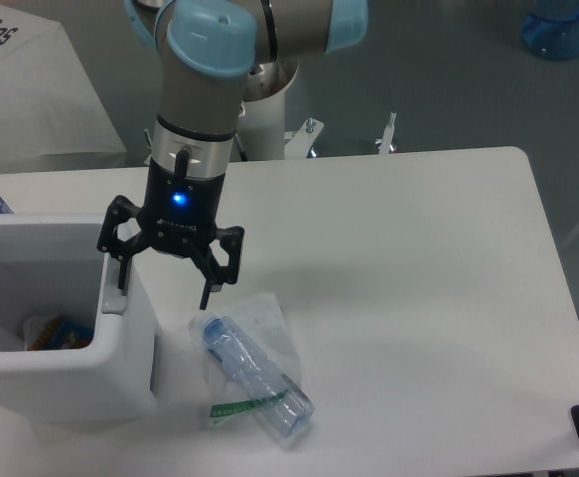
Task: Open the trash can
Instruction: 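Raise the gripper up away from the opened trash can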
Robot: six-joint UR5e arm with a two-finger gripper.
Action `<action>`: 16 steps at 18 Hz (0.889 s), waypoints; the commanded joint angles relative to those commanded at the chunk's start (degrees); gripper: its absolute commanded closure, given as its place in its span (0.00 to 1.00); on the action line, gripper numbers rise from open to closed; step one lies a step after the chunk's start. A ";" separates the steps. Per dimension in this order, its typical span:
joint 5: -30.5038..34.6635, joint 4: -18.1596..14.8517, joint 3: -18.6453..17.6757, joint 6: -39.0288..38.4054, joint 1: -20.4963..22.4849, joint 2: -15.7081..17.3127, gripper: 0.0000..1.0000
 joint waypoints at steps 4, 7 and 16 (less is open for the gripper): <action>-0.09 0.00 1.84 -0.17 -0.18 0.44 0.00; 0.09 0.00 4.74 0.61 0.09 0.88 0.00; 1.40 -0.35 8.53 9.93 1.85 1.49 0.00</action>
